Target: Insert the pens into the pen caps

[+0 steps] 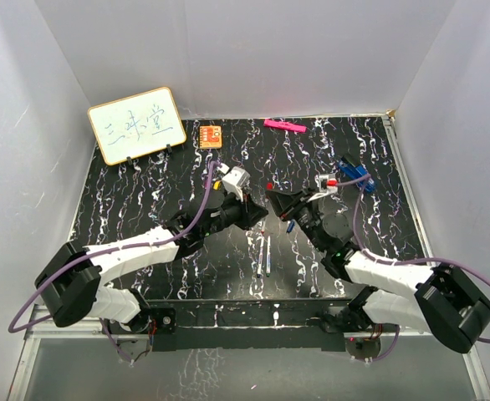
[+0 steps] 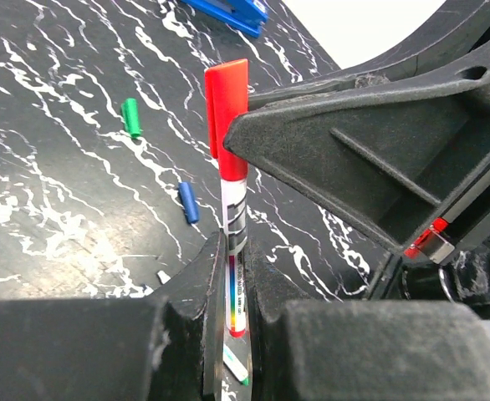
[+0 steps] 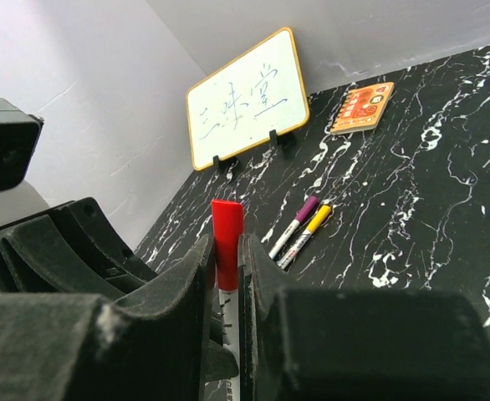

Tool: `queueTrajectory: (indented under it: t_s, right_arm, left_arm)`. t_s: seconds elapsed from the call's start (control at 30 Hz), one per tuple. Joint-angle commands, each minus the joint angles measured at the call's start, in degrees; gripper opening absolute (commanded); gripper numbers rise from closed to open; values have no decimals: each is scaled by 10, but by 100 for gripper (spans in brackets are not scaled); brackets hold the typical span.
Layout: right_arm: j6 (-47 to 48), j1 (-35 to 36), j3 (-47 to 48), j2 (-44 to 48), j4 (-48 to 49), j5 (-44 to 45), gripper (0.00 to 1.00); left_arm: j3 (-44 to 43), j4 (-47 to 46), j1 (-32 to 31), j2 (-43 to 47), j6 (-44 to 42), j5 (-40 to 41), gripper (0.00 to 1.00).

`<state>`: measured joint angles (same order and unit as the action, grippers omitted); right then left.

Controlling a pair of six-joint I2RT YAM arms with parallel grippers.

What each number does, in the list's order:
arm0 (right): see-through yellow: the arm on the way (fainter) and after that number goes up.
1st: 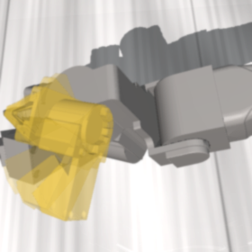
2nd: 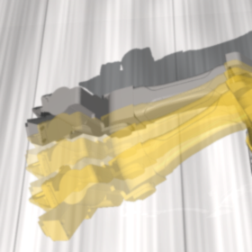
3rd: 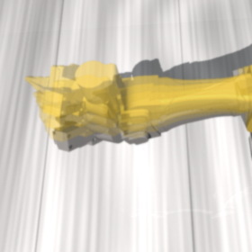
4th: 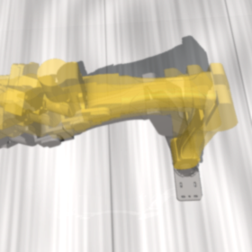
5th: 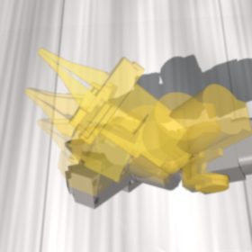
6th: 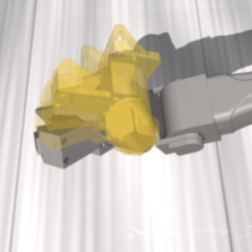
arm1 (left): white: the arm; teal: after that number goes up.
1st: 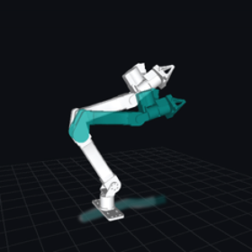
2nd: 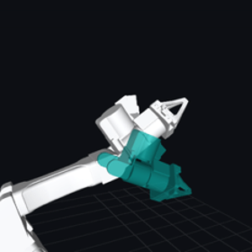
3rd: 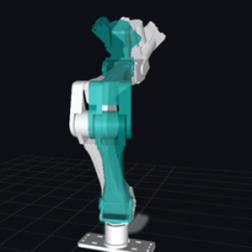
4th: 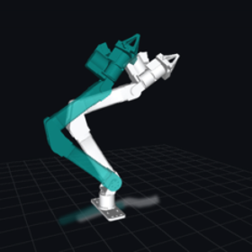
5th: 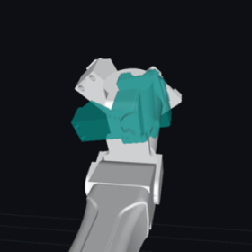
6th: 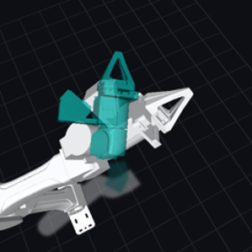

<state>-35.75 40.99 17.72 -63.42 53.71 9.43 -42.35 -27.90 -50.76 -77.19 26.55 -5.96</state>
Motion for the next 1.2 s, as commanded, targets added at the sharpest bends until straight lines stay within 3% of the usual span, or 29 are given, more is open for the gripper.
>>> queueTrajectory:
  t_s: [0.0,0.3,1.17]
  right_arm:
    - [-5,6,51,-21,-81,-64,0]
    - [-19,10,94,-82,-170,-96,0]
    - [9,72,151,-179,-253,-123,0]
  left_arm:
    - [-12,-55,-2,47,-41,62,0]
    - [-16,-86,6,64,-67,113,0]
    - [-7,-92,53,98,-95,148,0]
